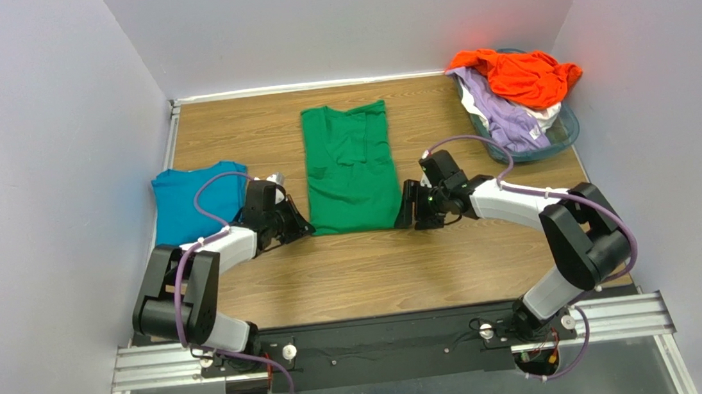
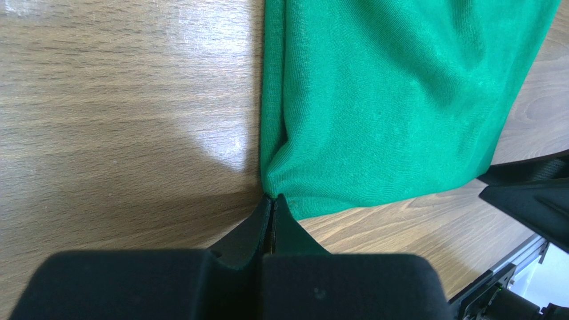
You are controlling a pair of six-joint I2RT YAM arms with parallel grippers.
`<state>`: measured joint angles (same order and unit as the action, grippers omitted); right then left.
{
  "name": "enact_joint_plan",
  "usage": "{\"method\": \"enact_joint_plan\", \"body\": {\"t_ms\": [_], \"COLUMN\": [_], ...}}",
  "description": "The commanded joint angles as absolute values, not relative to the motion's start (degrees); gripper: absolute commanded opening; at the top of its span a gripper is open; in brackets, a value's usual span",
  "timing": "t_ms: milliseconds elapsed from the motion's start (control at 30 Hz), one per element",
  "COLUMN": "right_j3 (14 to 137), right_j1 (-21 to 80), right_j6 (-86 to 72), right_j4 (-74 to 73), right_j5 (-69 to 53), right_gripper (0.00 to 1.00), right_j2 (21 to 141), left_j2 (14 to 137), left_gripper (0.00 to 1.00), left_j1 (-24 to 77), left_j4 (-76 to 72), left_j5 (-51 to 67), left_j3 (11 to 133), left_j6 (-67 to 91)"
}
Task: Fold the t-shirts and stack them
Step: Fold the tshirt
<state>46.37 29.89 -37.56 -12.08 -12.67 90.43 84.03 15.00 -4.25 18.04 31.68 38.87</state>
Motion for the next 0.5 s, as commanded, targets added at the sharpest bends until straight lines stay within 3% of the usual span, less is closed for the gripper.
{"method": "enact_joint_plan", "body": {"t_ms": [0, 100, 400, 467], "right_j3": [44.5, 44.1, 45.0, 45.8], "right_j1": [30.5, 30.7, 30.9, 30.8], "right_j6": [-37.7, -37.5, -37.1, -37.0], "right_j4": [-10.4, -10.2, -9.4, -9.2], "right_j5": [-13.6, -13.5, -11.1, -11.1], "right_gripper": [0.61, 0.52, 0.47, 0.41], "right_j2": [91.0, 91.8, 94.8, 95.9], "left_j2": [83.5, 83.8, 83.6, 83.8], "left_gripper": [0.00, 0.00, 0.00, 0.00], "left_j1": [14.8, 14.8, 14.8, 14.8], "left_j4": [-2.8, -2.8, -3.3, -3.3], "left_j5": [17.8, 17.8, 17.8, 17.8], "left_j3": [30.1, 30.0, 29.8, 29.8], "left_j6": [38.4, 38.6, 38.7, 38.6]}}
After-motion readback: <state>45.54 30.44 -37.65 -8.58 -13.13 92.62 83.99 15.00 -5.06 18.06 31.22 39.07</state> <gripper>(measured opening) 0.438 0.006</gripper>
